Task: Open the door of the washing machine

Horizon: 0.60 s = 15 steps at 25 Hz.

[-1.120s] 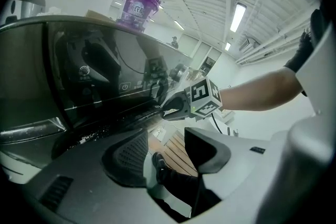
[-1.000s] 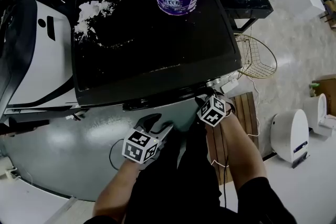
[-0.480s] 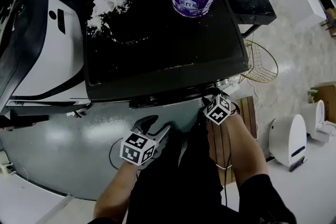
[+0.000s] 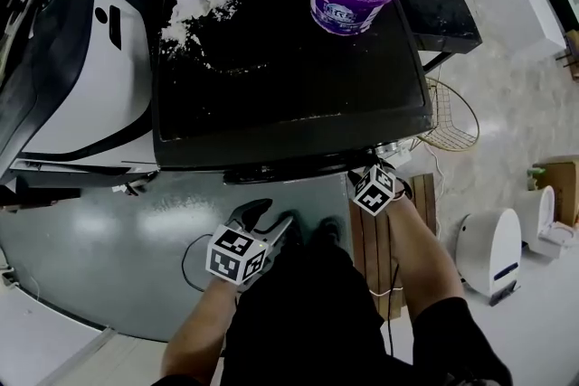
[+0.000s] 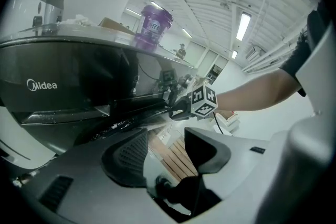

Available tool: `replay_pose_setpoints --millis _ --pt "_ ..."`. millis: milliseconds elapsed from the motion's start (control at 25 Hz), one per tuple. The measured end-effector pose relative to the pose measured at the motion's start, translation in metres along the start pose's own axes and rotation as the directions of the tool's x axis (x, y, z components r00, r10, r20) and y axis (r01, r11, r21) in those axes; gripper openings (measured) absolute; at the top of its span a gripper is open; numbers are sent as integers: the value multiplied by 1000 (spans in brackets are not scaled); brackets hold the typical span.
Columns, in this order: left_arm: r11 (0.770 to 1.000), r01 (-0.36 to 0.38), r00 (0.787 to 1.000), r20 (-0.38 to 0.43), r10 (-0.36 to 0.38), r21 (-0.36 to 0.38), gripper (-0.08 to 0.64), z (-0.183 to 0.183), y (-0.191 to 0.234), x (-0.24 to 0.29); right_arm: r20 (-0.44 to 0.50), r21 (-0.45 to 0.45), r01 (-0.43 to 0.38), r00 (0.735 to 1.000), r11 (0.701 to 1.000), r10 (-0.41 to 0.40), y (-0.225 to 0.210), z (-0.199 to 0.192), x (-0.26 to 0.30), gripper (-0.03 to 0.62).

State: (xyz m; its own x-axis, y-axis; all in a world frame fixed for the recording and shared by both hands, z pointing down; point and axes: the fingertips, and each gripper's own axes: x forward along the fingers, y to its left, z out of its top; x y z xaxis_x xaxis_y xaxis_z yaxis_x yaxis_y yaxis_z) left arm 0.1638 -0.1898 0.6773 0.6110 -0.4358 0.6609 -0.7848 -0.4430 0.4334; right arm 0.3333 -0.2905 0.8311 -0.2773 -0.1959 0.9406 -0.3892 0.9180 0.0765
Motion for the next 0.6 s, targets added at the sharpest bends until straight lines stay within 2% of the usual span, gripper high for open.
replay_pose_setpoints --millis 320,400,480,600 --pt "997 -15 993 116 24 -79 226 2 -36 4 19 35 47 999 998 -48 5 -7 -7 140" --pt "995 -44 990 127 55 -87 225 0 -38 -1 30 26 -27 999 999 26 21 -17 -12 133" --pt "992 -74 988 127 87 -104 222 -6 -38 -8 44 12 -112 993 994 112 61 -33 -15 123" --pt "988 -95 988 110 109 -123 221 -18 -47 -10 23 -1 -150 988 989 149 117 -61 -16 133"
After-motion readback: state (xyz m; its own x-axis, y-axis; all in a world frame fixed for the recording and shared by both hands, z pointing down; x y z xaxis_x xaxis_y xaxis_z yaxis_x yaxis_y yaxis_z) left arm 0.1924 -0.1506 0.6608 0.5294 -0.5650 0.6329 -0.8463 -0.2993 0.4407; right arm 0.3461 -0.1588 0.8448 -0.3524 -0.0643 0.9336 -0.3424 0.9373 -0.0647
